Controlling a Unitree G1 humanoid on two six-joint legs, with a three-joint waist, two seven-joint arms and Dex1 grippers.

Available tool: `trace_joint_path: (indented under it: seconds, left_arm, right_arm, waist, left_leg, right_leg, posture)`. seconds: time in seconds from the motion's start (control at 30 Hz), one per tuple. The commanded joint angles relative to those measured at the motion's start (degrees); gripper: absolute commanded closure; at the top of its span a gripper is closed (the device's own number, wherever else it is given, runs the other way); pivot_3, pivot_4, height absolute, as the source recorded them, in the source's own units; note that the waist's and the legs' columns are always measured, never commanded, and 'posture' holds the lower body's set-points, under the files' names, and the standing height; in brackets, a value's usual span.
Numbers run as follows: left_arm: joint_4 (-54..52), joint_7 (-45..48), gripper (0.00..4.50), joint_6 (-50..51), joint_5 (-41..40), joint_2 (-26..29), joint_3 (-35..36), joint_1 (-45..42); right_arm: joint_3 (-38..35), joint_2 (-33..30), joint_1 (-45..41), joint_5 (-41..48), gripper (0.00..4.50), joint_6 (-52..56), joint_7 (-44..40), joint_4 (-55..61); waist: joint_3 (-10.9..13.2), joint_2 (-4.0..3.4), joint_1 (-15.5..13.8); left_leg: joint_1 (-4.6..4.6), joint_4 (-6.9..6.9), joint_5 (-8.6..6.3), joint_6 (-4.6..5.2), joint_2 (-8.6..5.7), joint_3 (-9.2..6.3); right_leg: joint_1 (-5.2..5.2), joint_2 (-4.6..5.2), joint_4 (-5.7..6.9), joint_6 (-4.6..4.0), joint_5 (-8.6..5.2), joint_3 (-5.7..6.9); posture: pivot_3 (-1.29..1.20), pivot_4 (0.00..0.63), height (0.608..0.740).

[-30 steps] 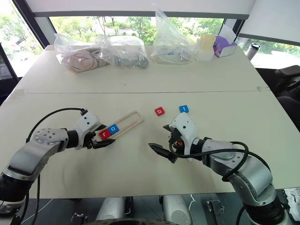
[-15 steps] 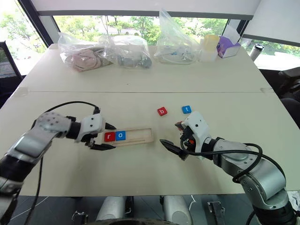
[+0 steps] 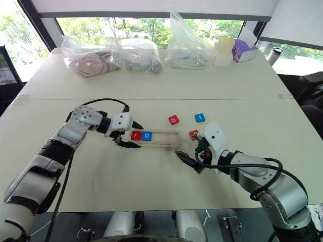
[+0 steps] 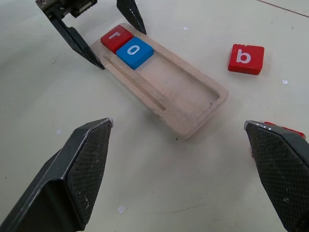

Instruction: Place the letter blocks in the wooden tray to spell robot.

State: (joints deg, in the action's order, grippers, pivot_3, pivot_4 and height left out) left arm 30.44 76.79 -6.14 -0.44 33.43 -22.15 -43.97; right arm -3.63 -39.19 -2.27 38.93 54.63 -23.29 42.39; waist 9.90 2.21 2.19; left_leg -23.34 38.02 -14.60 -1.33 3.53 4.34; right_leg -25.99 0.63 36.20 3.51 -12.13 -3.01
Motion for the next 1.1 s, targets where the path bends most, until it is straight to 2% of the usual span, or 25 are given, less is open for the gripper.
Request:
trace_joint_path:
  seconds: [0.03,0.23,0.4,0.53,0.67,0.73,0.9,1.1]
  left_arm:
    - [0.6,2.2,0.03,0.4,2.1,0.0,-1.5,0.6]
    - [-6.9,2.2,0.03,7.8,-1.0,1.6,1.9,3.3]
    - [-14.2,3.5,0.03,14.2,-2.9,5.9,4.4,5.3]
    - [-19.0,2.9,0.03,21.5,-5.9,11.0,9.7,5.9]
    - [-19.0,-2.3,0.03,27.1,-10.1,10.9,16.6,5.4]
    - [-20.9,-3.0,0.03,28.7,-10.7,12.0,18.0,6.1]
    - [-38.4,-4.8,0.03,45.9,-21.8,16.9,27.4,14.0]
    - [-51.1,-10.2,0.03,56.5,-29.2,20.0,34.0,20.7]
  right_arm:
    - [-0.5,0.5,-0.7,-0.6,0.0,-0.9,0.4,1.0]
    - [-0.7,2.3,-2.6,-1.0,0.0,-1.3,1.1,-1.2]
    - [2.2,6.2,-12.0,-4.8,0.0,-2.1,3.1,-10.6]
    - [8.5,13.2,-26.3,-11.4,0.0,-3.8,4.3,-30.0]
    - [11.0,17.6,-34.2,-16.3,0.0,-8.1,2.9,-44.8]
    - [11.6,18.7,-36.3,-17.7,0.0,-9.4,2.0,-48.0]
    - [14.6,20.1,-38.0,-21.5,0.0,-7.6,1.7,-51.3]
    - [15.6,19.6,-36.7,-24.1,0.0,-4.2,1.3,-49.6]
  waist:
    - [0.0,-0.01,0.1]
    - [0.0,-0.01,0.2]
    - [0.0,0.01,0.6]
    - [0.0,0.02,0.6]
    - [0.0,0.0,0.1]
    - [0.0,-0.01,0.0]
    - [0.0,0.0,0.9]
    - [0.0,0.0,0.5]
  left_leg:
    - [0.0,0.0,0.0,0.0,0.0,0.0]
    - [-0.01,-0.01,0.0,0.0,0.02,-0.02]
    - [-0.01,0.0,0.0,0.01,0.06,0.02]
    - [-0.01,0.01,0.01,0.02,0.09,0.03]
    - [-0.13,-0.02,0.02,0.03,0.09,0.0]
    - [-0.21,-0.04,0.01,0.03,0.07,0.0]
    - [-0.52,-0.02,-0.08,0.17,0.03,0.07]
    - [-0.24,-0.04,-0.08,0.18,0.06,-0.02]
  right_leg:
    - [0.0,0.0,0.0,0.0,0.0,0.0]
    - [-0.01,-0.02,0.0,0.01,-0.01,0.01]
    - [-0.06,-0.05,0.02,-0.01,0.01,0.0]
    - [-0.2,-0.1,0.13,-0.07,0.05,0.0]
    - [-0.33,-0.11,0.19,-0.02,0.02,0.04]
    - [-0.35,-0.08,0.19,0.09,-0.04,0.05]
    - [-0.54,0.02,0.06,0.44,-0.02,-0.05]
    - [-0.4,-0.05,0.24,0.32,-0.09,0.03]
  posture:
    - [0.0,0.15,0.74]
    - [0.0,0.15,0.74]
    - [0.0,0.15,0.74]
    - [0.0,0.15,0.74]
    - [0.0,0.15,0.74]
    - [0.0,0.15,0.74]
    - [0.0,0.15,0.74]
    - [0.0,0.15,0.74]
